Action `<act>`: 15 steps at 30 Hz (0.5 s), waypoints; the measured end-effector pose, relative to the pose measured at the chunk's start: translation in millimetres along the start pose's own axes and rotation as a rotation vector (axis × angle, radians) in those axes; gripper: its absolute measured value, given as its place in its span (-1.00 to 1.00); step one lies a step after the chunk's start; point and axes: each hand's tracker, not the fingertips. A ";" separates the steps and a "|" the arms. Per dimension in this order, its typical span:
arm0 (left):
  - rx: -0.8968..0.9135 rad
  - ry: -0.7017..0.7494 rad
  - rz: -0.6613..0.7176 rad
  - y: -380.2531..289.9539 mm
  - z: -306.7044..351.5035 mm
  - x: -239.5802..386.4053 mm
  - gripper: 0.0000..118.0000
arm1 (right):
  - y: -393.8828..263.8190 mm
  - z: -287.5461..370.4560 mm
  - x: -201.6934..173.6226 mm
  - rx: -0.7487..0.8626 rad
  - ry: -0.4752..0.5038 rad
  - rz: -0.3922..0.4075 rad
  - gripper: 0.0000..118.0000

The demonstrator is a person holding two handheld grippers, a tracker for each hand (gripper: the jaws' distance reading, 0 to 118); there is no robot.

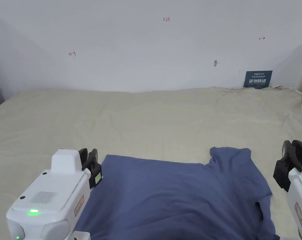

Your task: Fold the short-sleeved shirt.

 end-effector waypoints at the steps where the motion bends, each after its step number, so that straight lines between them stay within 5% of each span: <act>1: 0.012 -0.002 -0.002 -0.6 2.4 1.6 -0.98 | -1.0 2.5 -0.7 0.008 -0.004 -0.001 -0.99; 15: 0.017 0.009 -0.054 -2.3 -0.7 7.6 -1.00 | -7.6 -5.5 5.1 0.026 0.017 -0.003 -1.00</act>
